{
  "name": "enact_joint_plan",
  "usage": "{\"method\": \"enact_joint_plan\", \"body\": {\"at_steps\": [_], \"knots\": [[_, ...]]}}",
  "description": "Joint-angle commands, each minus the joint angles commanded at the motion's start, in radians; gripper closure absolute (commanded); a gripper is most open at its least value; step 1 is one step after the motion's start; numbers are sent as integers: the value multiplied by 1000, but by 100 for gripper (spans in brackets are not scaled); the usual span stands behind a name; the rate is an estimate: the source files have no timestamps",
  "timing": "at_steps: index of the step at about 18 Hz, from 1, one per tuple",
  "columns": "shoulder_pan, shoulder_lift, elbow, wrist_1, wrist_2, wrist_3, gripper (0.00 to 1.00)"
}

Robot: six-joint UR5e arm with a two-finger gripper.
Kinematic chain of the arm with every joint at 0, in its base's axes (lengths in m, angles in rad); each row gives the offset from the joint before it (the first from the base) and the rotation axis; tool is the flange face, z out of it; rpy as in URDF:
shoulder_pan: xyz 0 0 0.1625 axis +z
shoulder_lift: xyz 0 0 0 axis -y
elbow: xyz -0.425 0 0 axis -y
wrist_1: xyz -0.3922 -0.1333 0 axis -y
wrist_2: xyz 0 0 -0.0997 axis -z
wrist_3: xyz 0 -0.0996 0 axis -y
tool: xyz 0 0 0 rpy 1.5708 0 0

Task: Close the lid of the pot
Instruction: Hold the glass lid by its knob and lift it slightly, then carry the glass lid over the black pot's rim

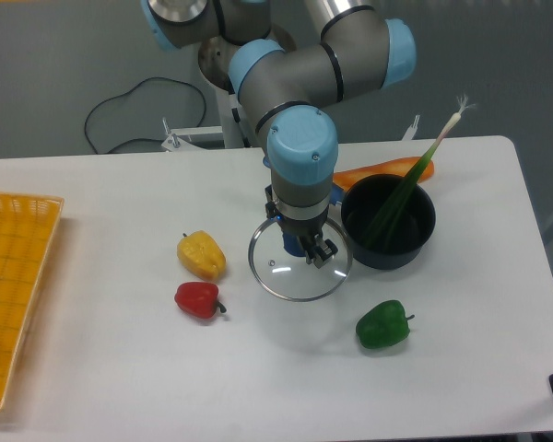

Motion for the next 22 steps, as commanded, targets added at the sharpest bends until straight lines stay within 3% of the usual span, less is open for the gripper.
{"method": "enact_joint_plan", "body": {"at_steps": [9,11,14,19,22], "knots": [[-2,0,-5,-5,15,-2,53],[-5,0,-5,-11,61,-2,53],[-9,11,-6,-70,124,9,53],[-11,15,6,-97,146,2,53],[-18,17,8,-135,225,12,53]]}}
